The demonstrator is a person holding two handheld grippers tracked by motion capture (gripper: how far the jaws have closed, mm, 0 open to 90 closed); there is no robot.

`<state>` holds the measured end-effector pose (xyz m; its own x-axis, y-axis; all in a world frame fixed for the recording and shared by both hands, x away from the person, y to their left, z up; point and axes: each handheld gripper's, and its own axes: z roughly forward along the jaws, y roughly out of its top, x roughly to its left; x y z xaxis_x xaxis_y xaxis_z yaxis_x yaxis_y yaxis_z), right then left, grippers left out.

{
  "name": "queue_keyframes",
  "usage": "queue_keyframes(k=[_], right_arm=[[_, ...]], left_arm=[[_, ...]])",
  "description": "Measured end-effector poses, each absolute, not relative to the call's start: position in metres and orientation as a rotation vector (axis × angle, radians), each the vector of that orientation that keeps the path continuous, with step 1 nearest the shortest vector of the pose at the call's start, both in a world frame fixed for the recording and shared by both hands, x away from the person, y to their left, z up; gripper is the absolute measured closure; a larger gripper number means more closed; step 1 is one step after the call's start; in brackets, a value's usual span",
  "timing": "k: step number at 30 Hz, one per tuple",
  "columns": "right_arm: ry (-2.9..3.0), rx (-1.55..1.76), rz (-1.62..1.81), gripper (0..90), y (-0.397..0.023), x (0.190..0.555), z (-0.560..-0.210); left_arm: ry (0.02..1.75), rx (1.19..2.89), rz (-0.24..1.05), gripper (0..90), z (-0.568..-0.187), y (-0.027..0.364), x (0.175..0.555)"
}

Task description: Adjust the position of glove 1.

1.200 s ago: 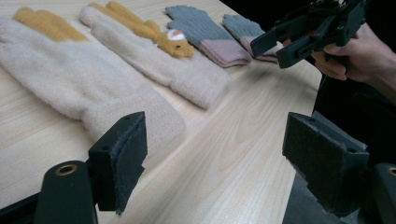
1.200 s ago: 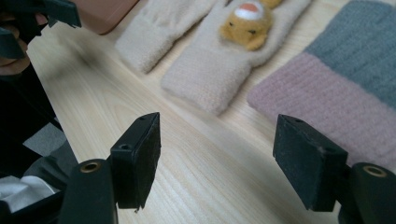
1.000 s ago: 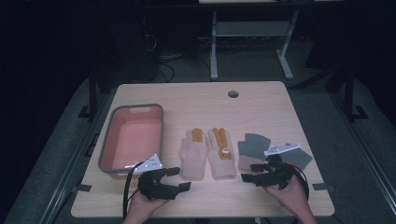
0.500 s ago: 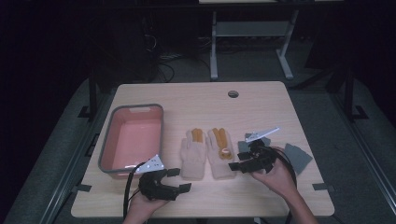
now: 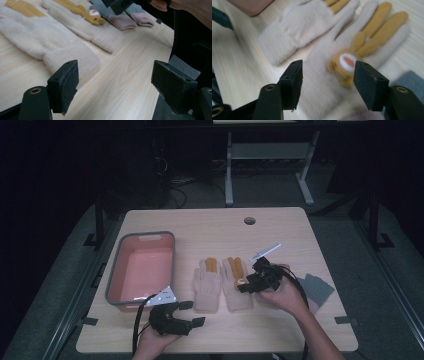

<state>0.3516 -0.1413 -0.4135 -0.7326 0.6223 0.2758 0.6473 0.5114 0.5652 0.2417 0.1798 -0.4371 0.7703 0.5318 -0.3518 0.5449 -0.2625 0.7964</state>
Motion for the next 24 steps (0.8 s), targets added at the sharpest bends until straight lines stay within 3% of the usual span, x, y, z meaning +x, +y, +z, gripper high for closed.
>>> queue_keyframes(k=[17, 24], right_arm=[[-2.836, -1.147, -0.767, 51.5, -0.113, 0.376, -0.440], [-2.858, -1.162, -0.759, 63.8, -0.110, 0.377, -0.439]], left_arm=[[0.821, 1.919, -0.009, 21.9, -0.436, 0.181, 0.242], [0.823, 1.919, -0.003, 21.9, -0.436, 0.182, 0.242]])
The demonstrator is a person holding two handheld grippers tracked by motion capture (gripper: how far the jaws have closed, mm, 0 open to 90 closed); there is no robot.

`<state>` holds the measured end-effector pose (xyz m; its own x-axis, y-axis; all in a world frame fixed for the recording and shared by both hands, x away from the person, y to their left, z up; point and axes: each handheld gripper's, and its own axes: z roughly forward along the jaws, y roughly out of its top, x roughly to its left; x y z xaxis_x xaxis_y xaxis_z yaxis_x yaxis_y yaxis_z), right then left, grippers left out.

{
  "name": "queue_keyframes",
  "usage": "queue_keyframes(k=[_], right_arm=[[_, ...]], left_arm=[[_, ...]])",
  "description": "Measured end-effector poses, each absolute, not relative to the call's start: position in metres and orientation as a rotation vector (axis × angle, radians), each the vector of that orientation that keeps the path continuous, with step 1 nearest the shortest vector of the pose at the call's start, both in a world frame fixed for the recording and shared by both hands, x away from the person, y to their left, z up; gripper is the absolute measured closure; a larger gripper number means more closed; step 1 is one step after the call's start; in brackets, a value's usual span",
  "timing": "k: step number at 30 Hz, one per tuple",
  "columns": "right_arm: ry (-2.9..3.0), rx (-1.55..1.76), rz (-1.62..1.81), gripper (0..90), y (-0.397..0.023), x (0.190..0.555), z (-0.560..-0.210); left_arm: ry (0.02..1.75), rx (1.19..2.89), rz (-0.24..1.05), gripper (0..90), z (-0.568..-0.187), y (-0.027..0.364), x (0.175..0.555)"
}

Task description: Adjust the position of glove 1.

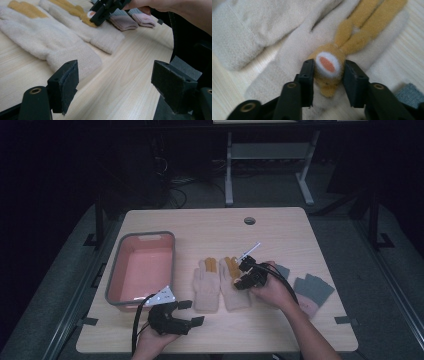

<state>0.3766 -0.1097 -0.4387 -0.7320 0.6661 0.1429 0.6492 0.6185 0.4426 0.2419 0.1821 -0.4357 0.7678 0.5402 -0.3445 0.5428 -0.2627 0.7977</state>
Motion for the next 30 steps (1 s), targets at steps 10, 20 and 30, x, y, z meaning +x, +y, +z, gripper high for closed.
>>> queue_keyframes(k=[10, 20, 30], right_arm=[[2.767, 1.157, 0.766, 72.9, -0.111, 0.367, -0.426], [2.748, 1.148, 0.822, 74.1, -0.113, 0.358, -0.405], [2.725, 1.108, 0.919, 74.4, -0.103, 0.352, -0.369]], left_arm=[[0.828, 1.916, 0.002, 22.0, -0.435, 0.181, 0.241], [0.833, 1.911, 0.008, 22.0, -0.434, 0.182, 0.240], [0.832, 1.912, 0.011, 22.0, -0.433, 0.183, 0.239]])
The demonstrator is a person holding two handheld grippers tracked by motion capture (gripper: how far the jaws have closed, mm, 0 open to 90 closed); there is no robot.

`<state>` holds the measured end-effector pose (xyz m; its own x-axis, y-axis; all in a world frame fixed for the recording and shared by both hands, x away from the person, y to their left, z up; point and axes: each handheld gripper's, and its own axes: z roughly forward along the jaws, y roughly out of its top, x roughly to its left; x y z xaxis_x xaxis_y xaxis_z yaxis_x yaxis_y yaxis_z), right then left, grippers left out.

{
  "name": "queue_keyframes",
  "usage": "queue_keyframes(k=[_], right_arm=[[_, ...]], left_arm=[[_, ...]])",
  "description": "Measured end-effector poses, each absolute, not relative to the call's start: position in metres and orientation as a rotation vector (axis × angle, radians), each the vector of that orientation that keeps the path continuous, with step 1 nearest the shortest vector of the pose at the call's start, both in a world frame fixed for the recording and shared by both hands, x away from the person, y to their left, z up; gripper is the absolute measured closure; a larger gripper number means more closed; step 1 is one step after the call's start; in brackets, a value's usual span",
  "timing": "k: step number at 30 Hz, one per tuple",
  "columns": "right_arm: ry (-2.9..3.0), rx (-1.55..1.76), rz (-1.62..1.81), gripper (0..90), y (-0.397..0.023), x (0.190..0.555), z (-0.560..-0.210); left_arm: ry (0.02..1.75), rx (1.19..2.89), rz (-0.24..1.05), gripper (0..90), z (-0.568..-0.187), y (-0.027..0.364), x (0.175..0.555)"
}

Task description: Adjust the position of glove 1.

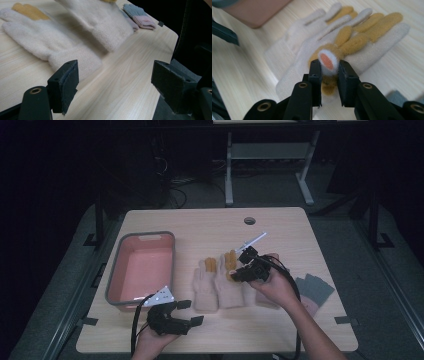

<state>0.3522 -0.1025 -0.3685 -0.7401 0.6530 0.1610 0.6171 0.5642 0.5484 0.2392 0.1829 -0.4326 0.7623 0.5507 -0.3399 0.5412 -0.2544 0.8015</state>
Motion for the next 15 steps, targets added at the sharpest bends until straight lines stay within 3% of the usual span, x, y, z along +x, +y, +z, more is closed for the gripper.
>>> queue_keyframes(k=[15], right_arm=[[2.803, 1.090, 0.966, 74.5, -0.050, 0.369, -0.373]], left_arm=[[0.842, 1.903, 0.016, 22.1, -0.431, 0.186, 0.239]])
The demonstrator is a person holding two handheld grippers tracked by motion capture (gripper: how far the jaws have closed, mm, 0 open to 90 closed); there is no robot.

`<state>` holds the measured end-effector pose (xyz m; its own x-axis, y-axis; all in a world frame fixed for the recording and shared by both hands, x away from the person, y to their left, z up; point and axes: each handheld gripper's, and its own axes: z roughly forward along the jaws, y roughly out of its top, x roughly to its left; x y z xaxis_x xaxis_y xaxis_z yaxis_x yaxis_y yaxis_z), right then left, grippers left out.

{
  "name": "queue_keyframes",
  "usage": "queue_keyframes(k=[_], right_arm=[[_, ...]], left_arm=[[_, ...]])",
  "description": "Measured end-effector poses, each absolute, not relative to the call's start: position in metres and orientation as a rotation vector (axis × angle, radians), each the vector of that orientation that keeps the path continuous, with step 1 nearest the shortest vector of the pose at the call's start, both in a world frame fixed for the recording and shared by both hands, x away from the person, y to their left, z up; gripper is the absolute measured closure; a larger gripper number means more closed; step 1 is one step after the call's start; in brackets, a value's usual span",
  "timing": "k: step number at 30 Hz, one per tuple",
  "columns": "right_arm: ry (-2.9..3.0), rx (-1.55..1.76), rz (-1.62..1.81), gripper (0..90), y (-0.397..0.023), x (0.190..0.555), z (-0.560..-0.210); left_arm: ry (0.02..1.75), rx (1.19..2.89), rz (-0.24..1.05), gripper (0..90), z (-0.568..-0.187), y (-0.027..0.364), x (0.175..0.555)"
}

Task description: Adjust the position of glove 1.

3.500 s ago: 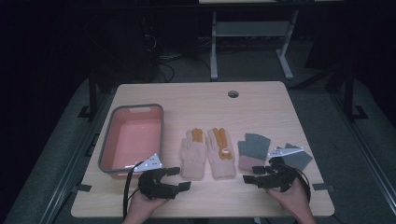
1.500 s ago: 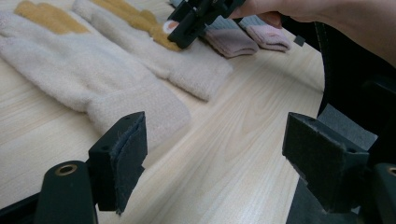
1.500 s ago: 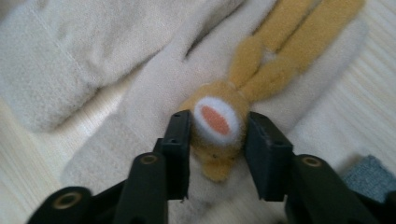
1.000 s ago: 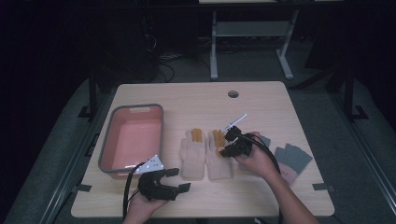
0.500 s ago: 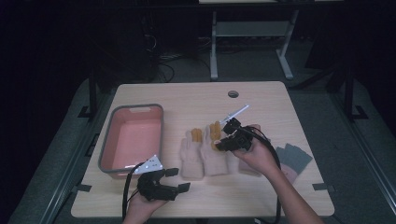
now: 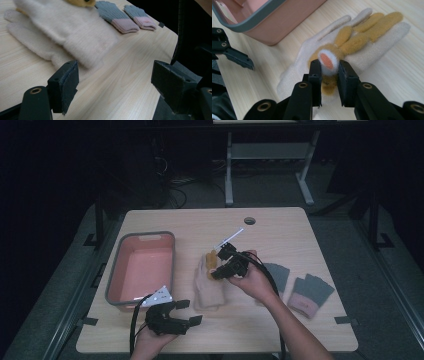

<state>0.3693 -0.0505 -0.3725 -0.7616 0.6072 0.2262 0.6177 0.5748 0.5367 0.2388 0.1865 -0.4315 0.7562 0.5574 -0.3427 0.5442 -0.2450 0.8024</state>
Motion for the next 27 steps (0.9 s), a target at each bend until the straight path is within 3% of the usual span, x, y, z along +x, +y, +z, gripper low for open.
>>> queue_keyframes(k=[15, 23, 27], right_arm=[[-2.726, -1.125, -0.883, 72.1, -0.036, 0.377, -0.401], [-2.750, -1.105, -0.875, 62.5, -0.036, 0.377, -0.401], [-2.823, -1.071, -0.884, 51.3, -0.024, 0.378, -0.397]], left_arm=[[0.852, 1.905, 0.021, 22.3, -0.431, 0.187, 0.239], [0.855, 1.910, 0.019, 22.4, -0.432, 0.186, 0.239], [0.852, 1.909, 0.018, 22.4, -0.432, 0.186, 0.239]])
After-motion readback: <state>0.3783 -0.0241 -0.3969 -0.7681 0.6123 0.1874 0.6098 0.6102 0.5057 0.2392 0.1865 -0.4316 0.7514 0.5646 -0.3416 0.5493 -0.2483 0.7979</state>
